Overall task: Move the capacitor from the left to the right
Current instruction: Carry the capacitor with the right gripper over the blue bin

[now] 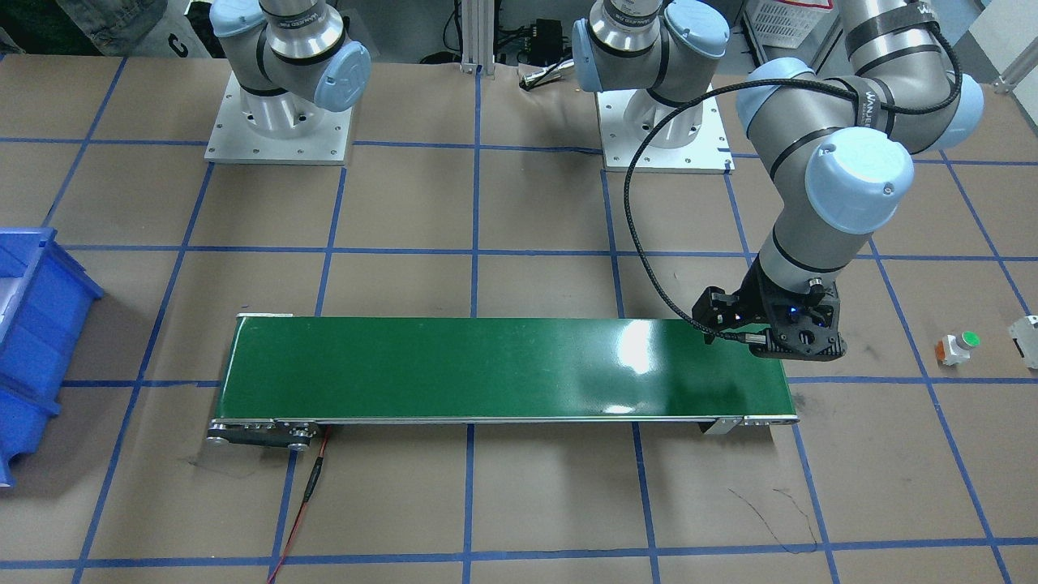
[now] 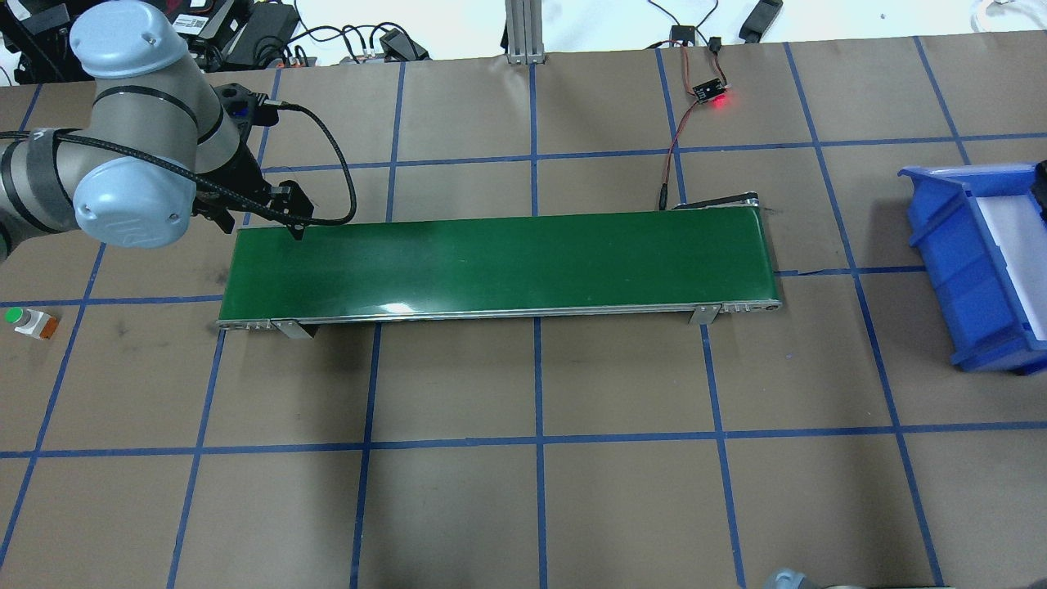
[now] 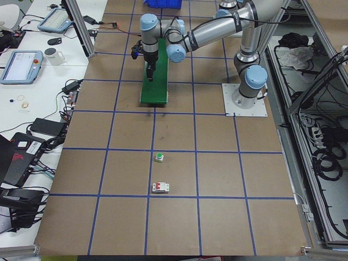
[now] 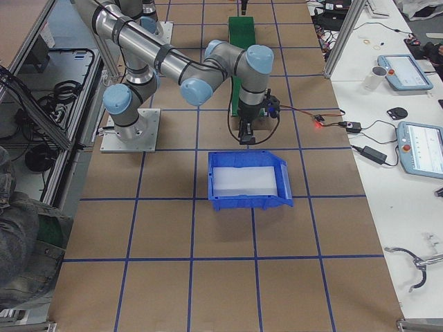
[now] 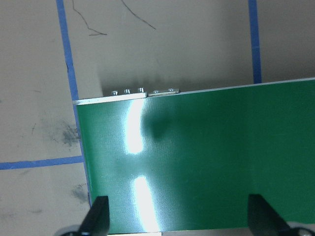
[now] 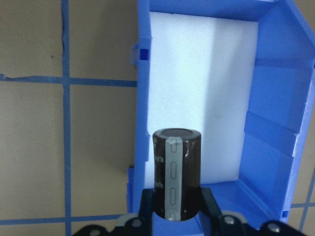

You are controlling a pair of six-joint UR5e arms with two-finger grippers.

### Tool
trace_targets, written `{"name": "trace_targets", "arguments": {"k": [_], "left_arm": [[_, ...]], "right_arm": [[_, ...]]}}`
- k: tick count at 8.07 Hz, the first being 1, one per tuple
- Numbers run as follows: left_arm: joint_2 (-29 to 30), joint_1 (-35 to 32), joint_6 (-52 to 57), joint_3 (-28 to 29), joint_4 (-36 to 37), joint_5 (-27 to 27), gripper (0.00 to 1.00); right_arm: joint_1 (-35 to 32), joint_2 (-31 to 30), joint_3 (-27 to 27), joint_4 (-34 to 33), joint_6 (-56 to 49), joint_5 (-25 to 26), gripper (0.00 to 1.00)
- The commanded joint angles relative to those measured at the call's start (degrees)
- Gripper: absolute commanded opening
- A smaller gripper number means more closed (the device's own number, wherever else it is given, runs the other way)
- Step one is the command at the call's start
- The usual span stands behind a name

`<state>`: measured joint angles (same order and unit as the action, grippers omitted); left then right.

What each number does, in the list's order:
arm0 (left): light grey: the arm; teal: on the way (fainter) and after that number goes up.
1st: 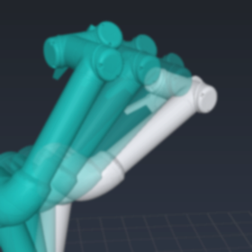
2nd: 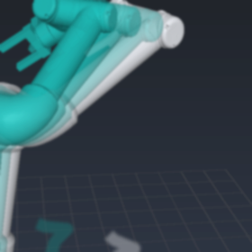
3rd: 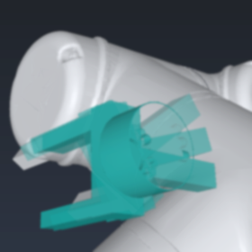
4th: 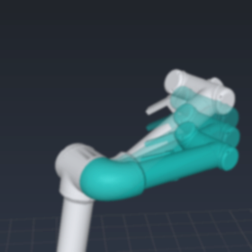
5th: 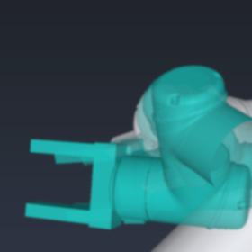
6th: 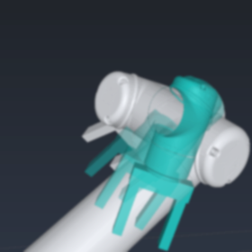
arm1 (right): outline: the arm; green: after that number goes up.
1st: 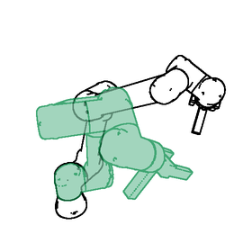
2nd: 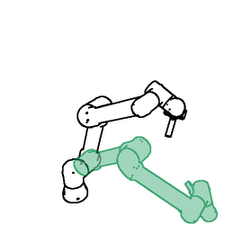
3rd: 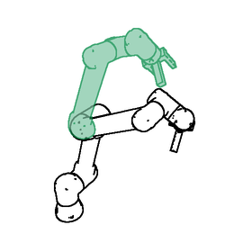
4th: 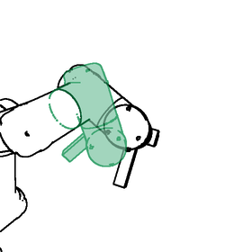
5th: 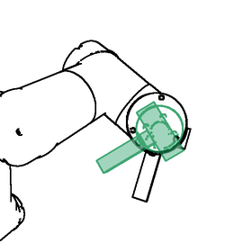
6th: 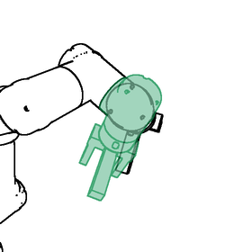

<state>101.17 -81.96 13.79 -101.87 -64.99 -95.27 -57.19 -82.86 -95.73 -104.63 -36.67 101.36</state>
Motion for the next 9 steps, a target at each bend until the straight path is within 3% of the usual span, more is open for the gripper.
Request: {"name": "trace_targets", "arguments": {"k": [1, 5, 9], "left_arm": [[0.0, 0.0, 0.0, 0.0, 0.0, -0.1, 1.00], [0.0, 0.0, 0.0, 0.0, 0.0, 0.0, 1.00], [0.0, 0.0, -0.1, 0.0, 0.0, 0.0, 1.00]], "right_arm": [[6.0, 4.3, -0.2, -1.2, -4.8, -2.6, 0.00], [6.5, 12.3, -0.2, -8.6, -8.9, -5.6, 0.00], [9.7, 16.6, -2.6, -9.8, -9.5, -9.7, 0.00]]}}
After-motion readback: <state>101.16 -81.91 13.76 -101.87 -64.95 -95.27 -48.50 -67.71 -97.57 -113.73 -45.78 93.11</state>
